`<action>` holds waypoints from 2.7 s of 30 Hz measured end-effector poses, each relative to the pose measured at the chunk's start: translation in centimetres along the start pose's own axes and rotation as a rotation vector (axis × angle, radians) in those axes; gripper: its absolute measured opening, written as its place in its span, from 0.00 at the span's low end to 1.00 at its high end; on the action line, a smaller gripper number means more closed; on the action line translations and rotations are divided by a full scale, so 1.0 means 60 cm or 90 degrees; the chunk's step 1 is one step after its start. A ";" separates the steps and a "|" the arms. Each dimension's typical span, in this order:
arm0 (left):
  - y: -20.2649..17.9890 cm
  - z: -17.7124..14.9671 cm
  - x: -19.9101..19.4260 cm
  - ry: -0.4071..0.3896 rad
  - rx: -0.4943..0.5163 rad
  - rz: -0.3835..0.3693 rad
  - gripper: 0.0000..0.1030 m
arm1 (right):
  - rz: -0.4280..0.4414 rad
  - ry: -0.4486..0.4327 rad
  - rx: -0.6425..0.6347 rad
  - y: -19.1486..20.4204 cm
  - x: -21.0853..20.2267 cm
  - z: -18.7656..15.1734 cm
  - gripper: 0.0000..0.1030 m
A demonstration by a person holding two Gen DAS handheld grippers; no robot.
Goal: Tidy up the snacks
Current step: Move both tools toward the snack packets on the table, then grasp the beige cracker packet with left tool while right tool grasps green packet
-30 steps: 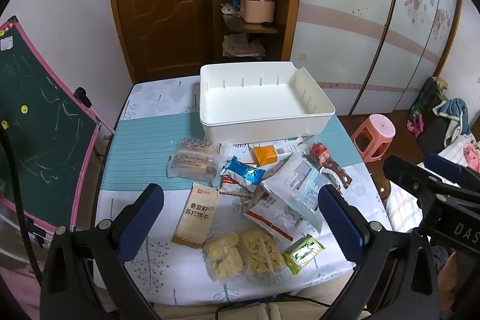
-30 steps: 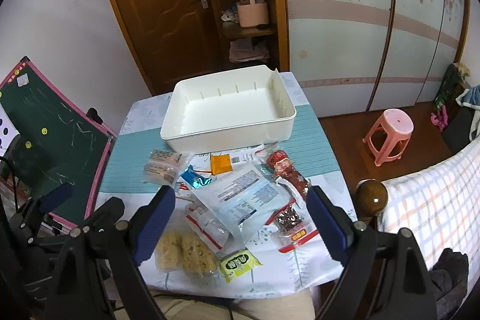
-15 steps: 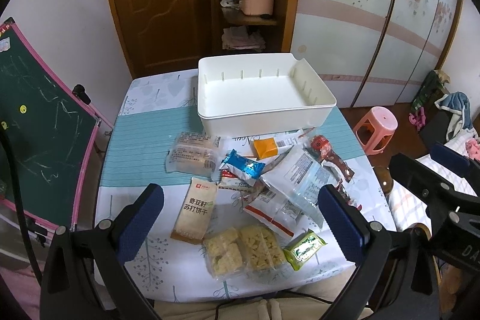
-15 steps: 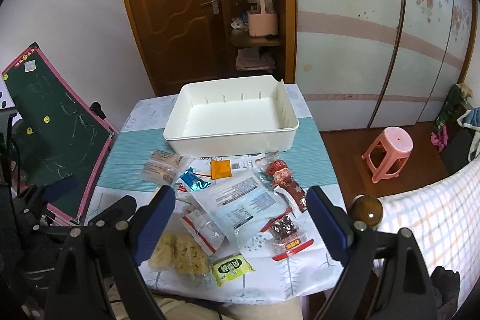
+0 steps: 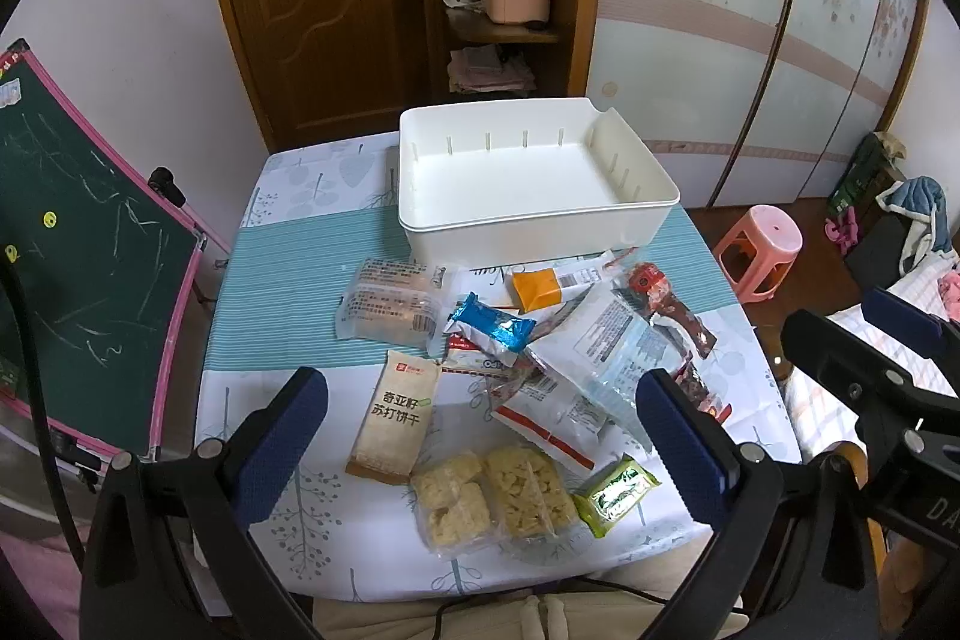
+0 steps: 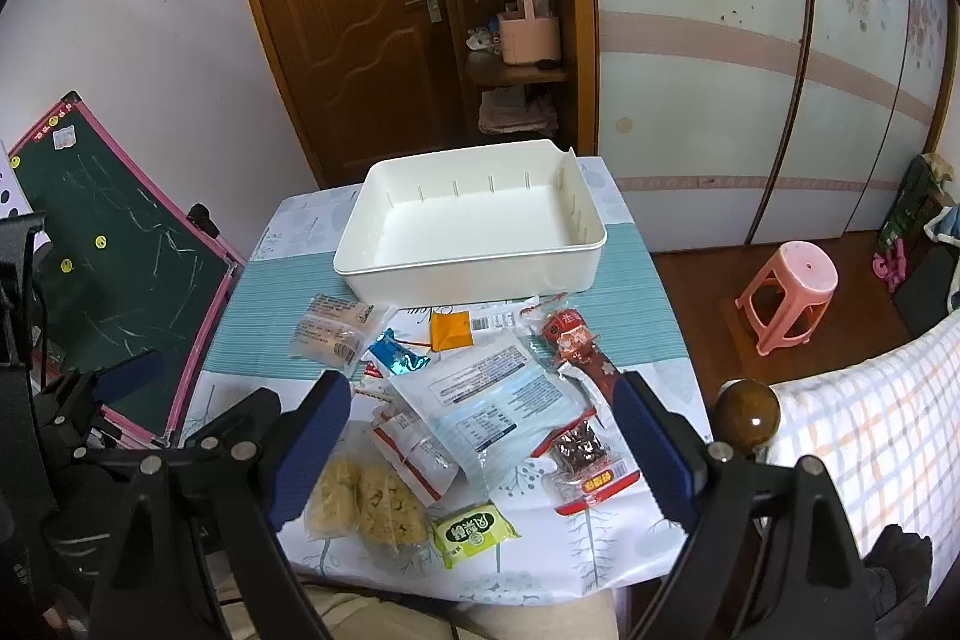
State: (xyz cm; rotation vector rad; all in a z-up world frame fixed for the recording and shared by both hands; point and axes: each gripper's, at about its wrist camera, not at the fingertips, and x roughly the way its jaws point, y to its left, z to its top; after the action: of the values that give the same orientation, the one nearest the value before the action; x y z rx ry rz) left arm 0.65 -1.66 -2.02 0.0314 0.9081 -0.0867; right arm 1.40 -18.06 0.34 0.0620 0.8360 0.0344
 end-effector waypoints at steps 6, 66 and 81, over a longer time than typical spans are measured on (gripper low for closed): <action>0.011 0.005 -0.002 -0.008 -0.021 0.001 0.99 | -0.016 -0.004 -0.011 0.001 0.002 0.000 0.87; 0.166 -0.103 0.355 0.285 0.006 -0.041 0.99 | 0.082 0.299 -0.200 -0.009 0.276 -0.214 0.86; 0.142 -0.098 0.406 0.322 0.033 -0.019 0.86 | 0.069 0.326 -0.307 0.072 0.304 -0.247 0.69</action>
State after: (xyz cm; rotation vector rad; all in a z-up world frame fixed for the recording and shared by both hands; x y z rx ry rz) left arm 11.67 5.68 -24.92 0.0901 1.4122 -0.1331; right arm 2.61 -12.12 -22.78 -0.3710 1.3142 0.3640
